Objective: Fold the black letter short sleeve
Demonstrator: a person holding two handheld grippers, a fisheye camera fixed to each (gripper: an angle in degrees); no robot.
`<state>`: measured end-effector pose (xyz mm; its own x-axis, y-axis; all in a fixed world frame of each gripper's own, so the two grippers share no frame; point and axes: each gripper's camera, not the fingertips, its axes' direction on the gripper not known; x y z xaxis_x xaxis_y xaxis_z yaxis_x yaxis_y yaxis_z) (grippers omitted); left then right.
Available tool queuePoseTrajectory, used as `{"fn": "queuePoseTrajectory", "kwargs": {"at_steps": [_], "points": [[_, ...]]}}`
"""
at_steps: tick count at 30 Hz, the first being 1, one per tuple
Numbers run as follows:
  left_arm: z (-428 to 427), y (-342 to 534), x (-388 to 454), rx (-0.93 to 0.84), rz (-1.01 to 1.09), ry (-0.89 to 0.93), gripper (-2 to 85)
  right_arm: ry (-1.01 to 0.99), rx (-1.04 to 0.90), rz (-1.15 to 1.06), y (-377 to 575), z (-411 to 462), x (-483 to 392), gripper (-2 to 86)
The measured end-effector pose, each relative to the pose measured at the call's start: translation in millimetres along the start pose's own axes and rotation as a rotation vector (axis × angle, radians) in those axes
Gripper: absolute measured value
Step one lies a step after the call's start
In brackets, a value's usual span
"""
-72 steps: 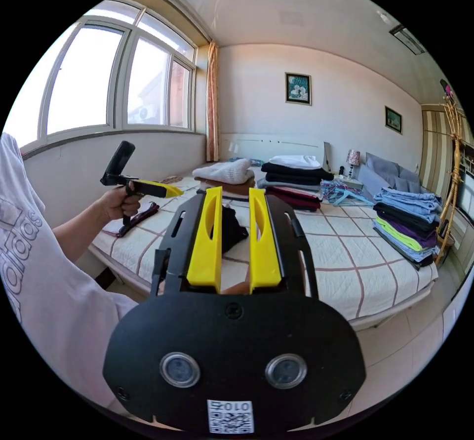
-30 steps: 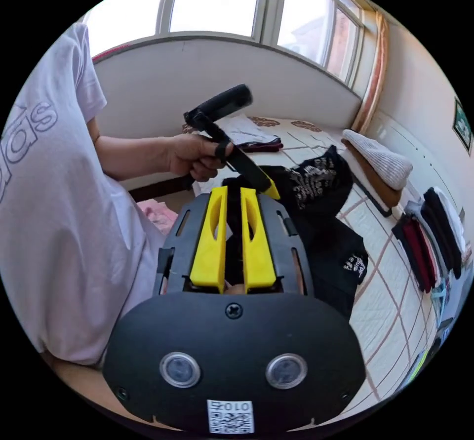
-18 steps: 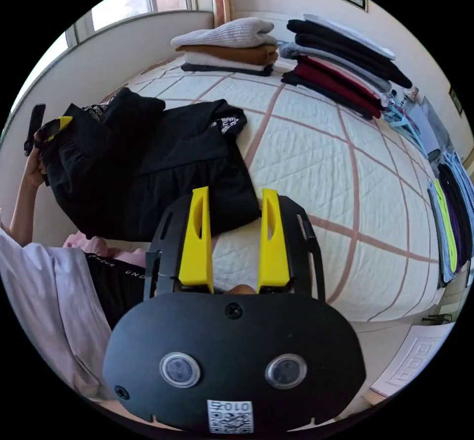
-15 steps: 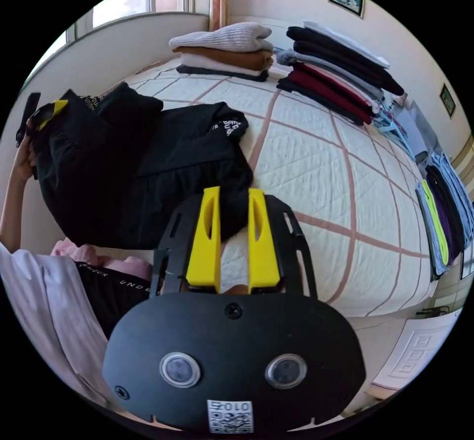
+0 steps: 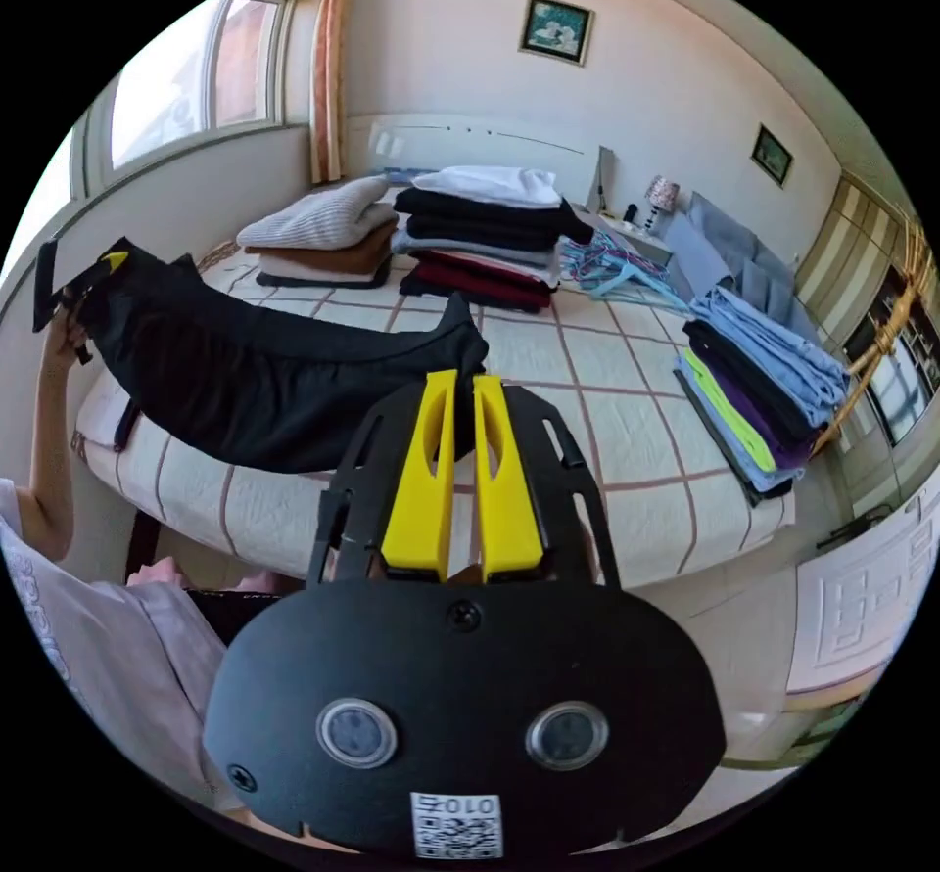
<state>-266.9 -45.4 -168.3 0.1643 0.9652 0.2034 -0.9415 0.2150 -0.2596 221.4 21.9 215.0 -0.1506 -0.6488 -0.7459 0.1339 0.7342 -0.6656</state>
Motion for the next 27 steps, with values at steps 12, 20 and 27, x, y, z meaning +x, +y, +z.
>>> {"fn": "queuePoseTrajectory", "kwargs": {"at_steps": [12, 20, 27], "points": [[116, 78, -1, -0.3, -0.053, -0.123, 14.1, -0.025, -0.126, 0.047, 84, 68, 13, 12.7], [166, 61, 1, -0.409, -0.014, -0.142, 11.8, -0.036, -0.153, -0.024, 51, 117, -5, 9.2], [120, 64, 14, -0.312, -0.016, -0.125, 5.2, -0.047, -0.129, -0.039, 70, 98, 0, 2.2]]}}
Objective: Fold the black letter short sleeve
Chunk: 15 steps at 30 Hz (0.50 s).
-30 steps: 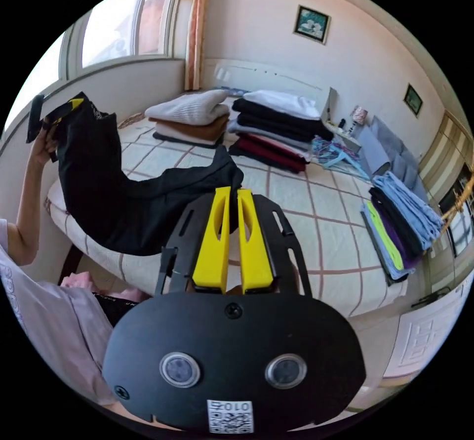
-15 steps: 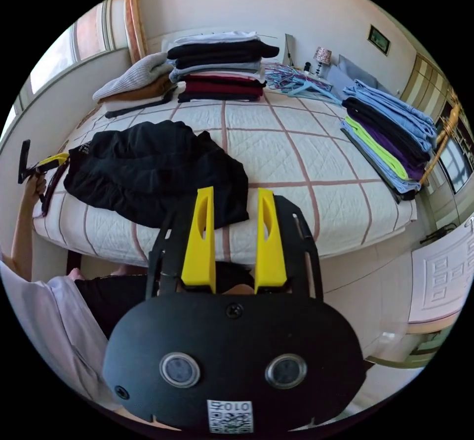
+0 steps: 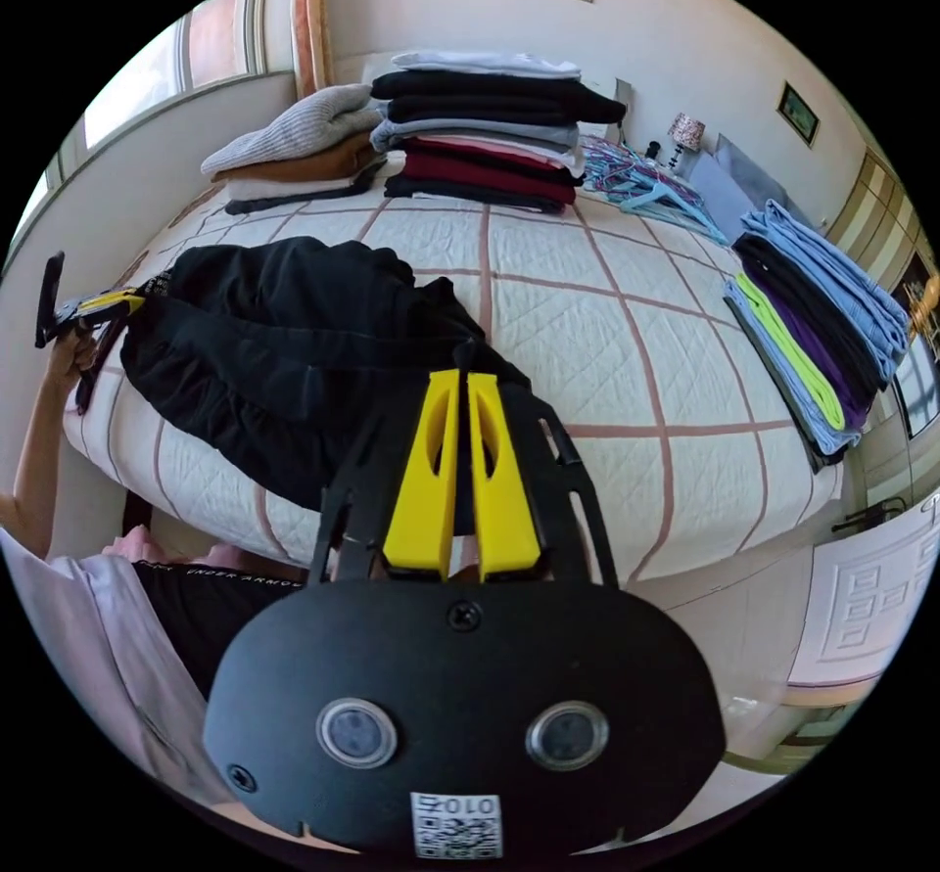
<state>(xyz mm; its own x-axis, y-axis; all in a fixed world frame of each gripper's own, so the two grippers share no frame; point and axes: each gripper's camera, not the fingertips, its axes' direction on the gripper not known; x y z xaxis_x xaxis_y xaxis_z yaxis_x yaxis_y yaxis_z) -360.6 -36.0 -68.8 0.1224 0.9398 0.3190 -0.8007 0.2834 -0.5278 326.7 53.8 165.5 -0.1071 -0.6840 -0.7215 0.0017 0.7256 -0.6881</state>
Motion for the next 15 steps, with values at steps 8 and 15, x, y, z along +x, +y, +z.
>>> {"fn": "queuePoseTrajectory", "kwargs": {"at_steps": [8, 15], "points": [[-64, 23, 30, 0.031, 0.031, -0.005, 1.8, -0.151, 0.324, -0.097, 94, -119, 10, 1.4], [-82, 44, 63, 0.003, 0.169, 0.135, 2.1, -0.19, 0.296, 0.076, 198, -109, 47, 2.0]]}}
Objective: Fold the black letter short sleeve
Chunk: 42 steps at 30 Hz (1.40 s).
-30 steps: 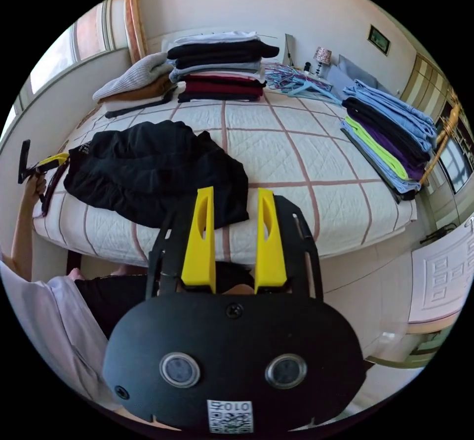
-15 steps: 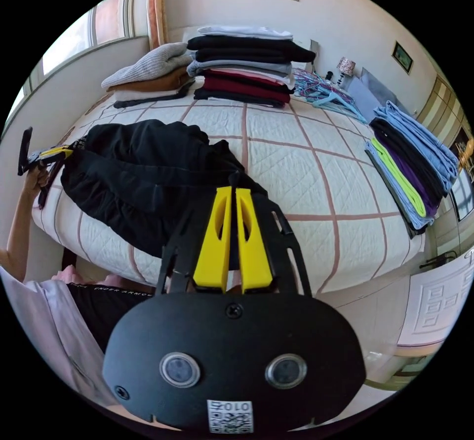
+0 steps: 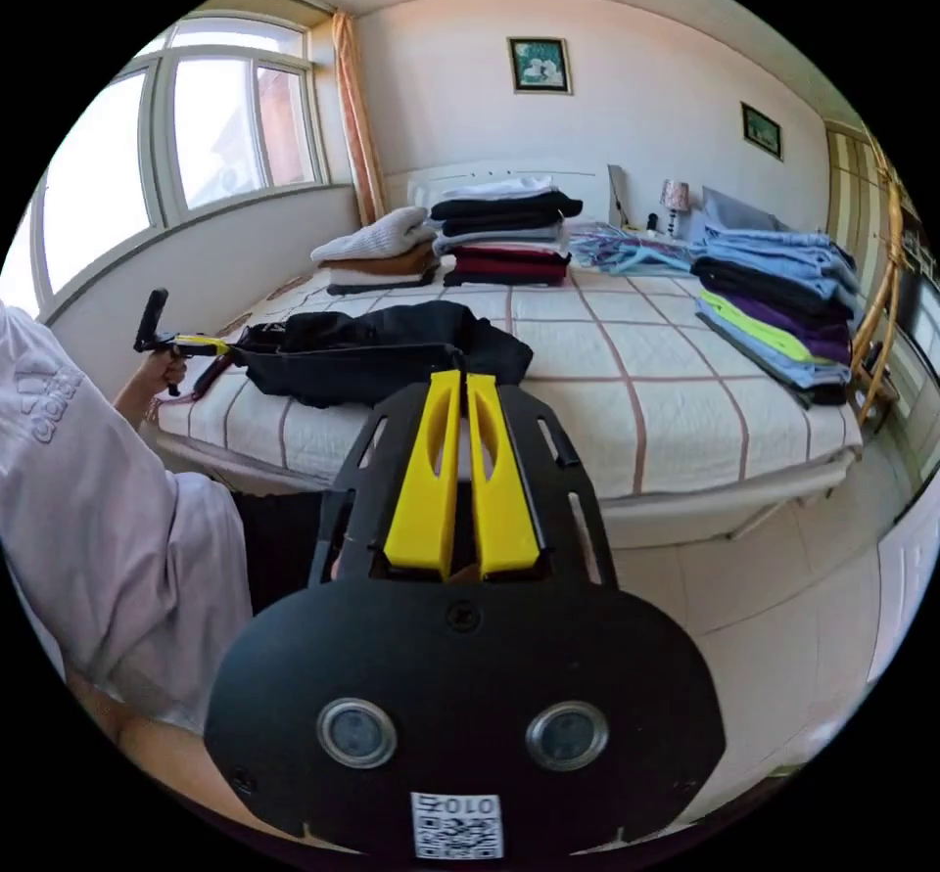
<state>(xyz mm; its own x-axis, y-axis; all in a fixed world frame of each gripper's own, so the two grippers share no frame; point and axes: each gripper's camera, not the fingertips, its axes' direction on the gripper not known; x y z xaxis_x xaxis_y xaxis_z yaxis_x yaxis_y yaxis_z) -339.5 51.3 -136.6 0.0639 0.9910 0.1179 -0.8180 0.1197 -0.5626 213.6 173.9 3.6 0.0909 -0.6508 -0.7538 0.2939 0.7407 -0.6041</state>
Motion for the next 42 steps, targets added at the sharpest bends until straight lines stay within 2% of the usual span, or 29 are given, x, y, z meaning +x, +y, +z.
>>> {"fn": "queuePoseTrajectory", "kwargs": {"at_steps": [2, 4, 6, 8, 11, 13, 15, 17, 19, 21, 23, 27, 29, 31, 35, 38, 40, 42], "points": [[5, -7, 6, -0.008, 0.015, 0.009, 4.1, 0.034, -0.108, 0.139, 25, 19, 20, 3.0], [12, -25, 25, -0.026, 0.101, -0.063, 7.1, 0.089, -0.164, 0.152, 33, 28, 20, 4.4], [21, -43, 38, -0.047, 0.171, -0.06, 8.6, 0.139, -0.121, 0.152, 31, 25, 16, 6.1], [33, -62, 48, -0.064, 0.229, -0.038, 9.5, 0.147, -0.061, 0.14, 19, 20, 10, 7.8], [73, -87, 65, -0.2, 0.309, -0.016, 9.9, 0.091, -0.081, 0.078, 2, 31, -3, 8.2], [104, -90, 83, -0.292, 0.372, -0.119, 8.5, 0.071, -0.104, 0.029, -6, 42, -15, 8.3], [117, -88, 93, -0.327, 0.386, -0.14, 7.3, 0.057, -0.114, -0.005, -9, 53, -27, 8.1], [118, -84, 105, -0.344, 0.429, -0.063, 6.8, 0.026, -0.149, -0.061, -12, 71, -43, 7.8], [112, -76, 120, -0.393, 0.541, 0.189, 6.7, 0.005, -0.178, -0.1, -13, 83, -54, 7.7], [108, -77, 120, -0.427, 0.545, 0.259, 7.4, -0.016, -0.195, -0.132, -15, 94, -60, 7.8], [94, -85, 117, -0.409, 0.546, 0.184, 8.1, -0.008, -0.234, -0.158, -18, 110, -65, 8.0], [43, -128, 102, -0.101, 0.54, -0.103, 9.0, -0.042, -0.223, -0.174, -25, 118, -69, 8.1], [50, -145, 96, -0.02, 0.57, -0.23, 9.3, -0.059, -0.219, -0.168, -27, 122, -70, 8.1], [92, -167, 88, -0.067, 0.633, -0.293, 9.7, -0.06, -0.221, -0.168, -26, 122, -71, 8.0], [159, -183, 62, -0.219, 0.639, -0.31, 9.3, -0.021, -0.227, -0.186, -15, 112, -74, 8.0], [165, -190, 27, -0.205, 0.58, -0.186, 7.5, -0.008, -0.238, -0.162, -2, 105, -66, 7.7], [157, -201, -14, -0.206, 0.468, -0.028, 5.6, -0.015, -0.242, -0.138, 6, 104, -59, 7.6], [160, -208, -42, -0.249, 0.392, 0.034, 4.2, -0.028, -0.237, -0.115, 11, 104, -53, 7.4]]}}
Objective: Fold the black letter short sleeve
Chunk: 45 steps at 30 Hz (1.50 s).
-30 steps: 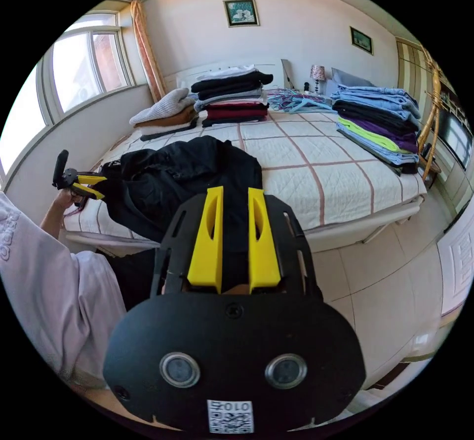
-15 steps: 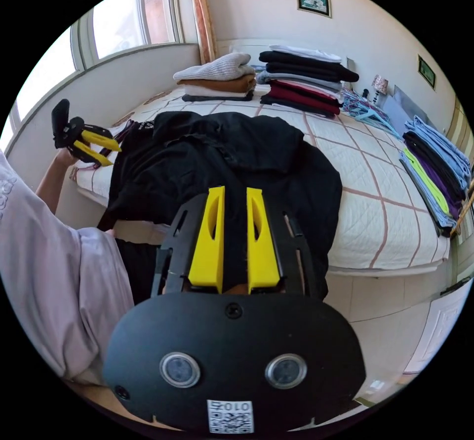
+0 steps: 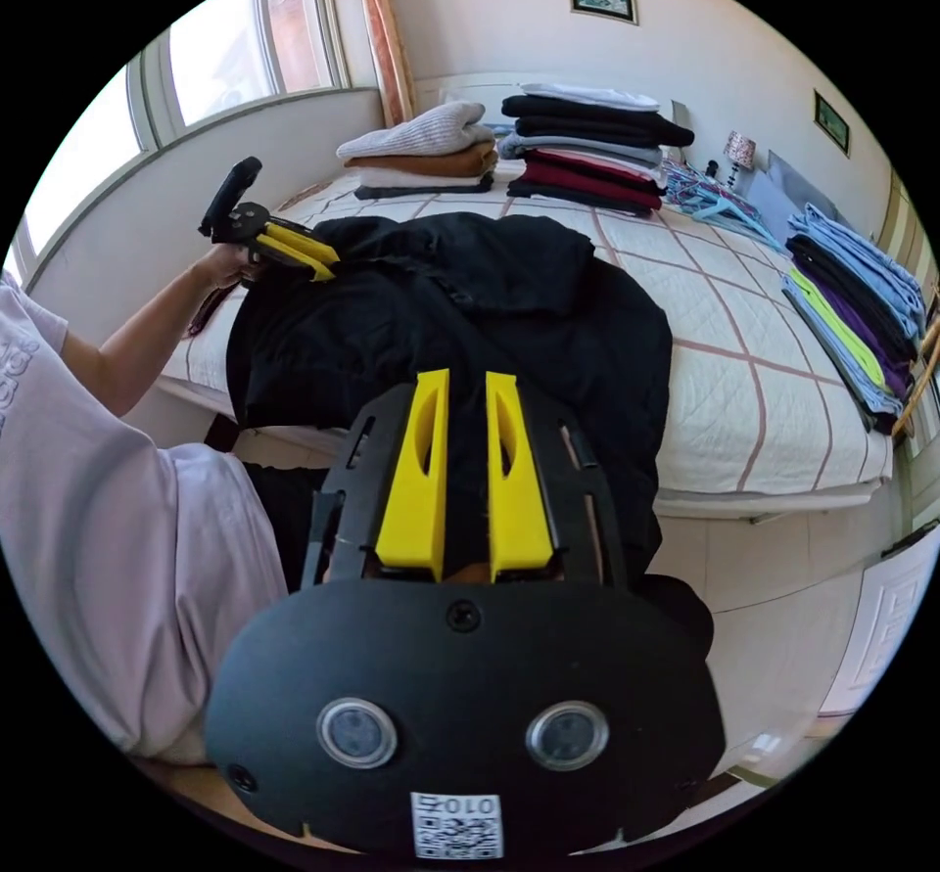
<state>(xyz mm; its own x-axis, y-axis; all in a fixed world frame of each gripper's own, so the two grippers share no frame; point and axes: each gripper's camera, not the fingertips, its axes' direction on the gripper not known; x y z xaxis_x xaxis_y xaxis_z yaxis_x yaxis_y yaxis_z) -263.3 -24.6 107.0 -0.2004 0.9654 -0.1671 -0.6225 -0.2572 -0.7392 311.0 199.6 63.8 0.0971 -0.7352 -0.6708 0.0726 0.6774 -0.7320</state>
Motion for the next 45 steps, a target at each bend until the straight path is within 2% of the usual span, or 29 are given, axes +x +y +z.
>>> {"fn": "queuePoseTrajectory", "kwargs": {"at_steps": [3, 6, 8, 15, 18, 22, 27, 30, 32, 36, 38, 43, 45], "points": [[0, 2, -20, 0.006, -0.047, -0.031, 1.6, -0.022, 0.016, 0.008, 3, 3, 2, 7.3], [0, -7, -14, -0.023, 0.01, -0.035, 0.3, -0.018, 0.009, -0.019, 1, 5, -3, 7.3], [-3, -17, -10, -0.025, 0.043, 0.055, 0.0, -0.024, 0.008, -0.036, 1, 5, -10, 7.2], [-50, -29, -21, 0.333, -0.01, 0.501, -0.2, -0.278, 0.056, -0.095, -1, 10, -43, 9.1], [-59, -31, -33, 0.477, -0.125, 0.697, -0.2, -0.33, 0.066, -0.065, -2, 18, -58, 12.6], [-60, -55, -18, 0.514, -0.223, 0.77, -0.2, -0.276, 0.148, 0.029, -8, 13, -80, 15.9], [-48, -103, 31, 0.465, -0.191, 0.867, -0.1, -0.147, 0.256, 0.121, -8, -12, -92, 16.8], [-48, -131, 72, 0.404, -0.115, 0.823, 0.1, -0.099, 0.317, 0.198, 3, -22, -91, 15.0], [-56, -140, 91, 0.396, -0.061, 0.802, 0.5, -0.022, 0.343, 0.274, 21, -23, -86, 7.6], [-93, -149, 113, 0.368, 0.139, 0.694, 2.6, 0.003, 0.29, 0.273, 44, -21, -77, 4.1], [-108, -148, 116, 0.316, 0.202, 0.559, 4.9, 0.04, 0.273, 0.163, 57, -30, -82, 3.3], [-135, -143, 130, 0.24, 0.392, 0.034, 13.3, 0.166, 0.195, -0.124, 77, -58, -112, 2.0], [-129, -148, 143, 0.239, 0.512, -0.078, 15.8, 0.178, 0.174, -0.209, 81, -66, -128, 1.7]]}}
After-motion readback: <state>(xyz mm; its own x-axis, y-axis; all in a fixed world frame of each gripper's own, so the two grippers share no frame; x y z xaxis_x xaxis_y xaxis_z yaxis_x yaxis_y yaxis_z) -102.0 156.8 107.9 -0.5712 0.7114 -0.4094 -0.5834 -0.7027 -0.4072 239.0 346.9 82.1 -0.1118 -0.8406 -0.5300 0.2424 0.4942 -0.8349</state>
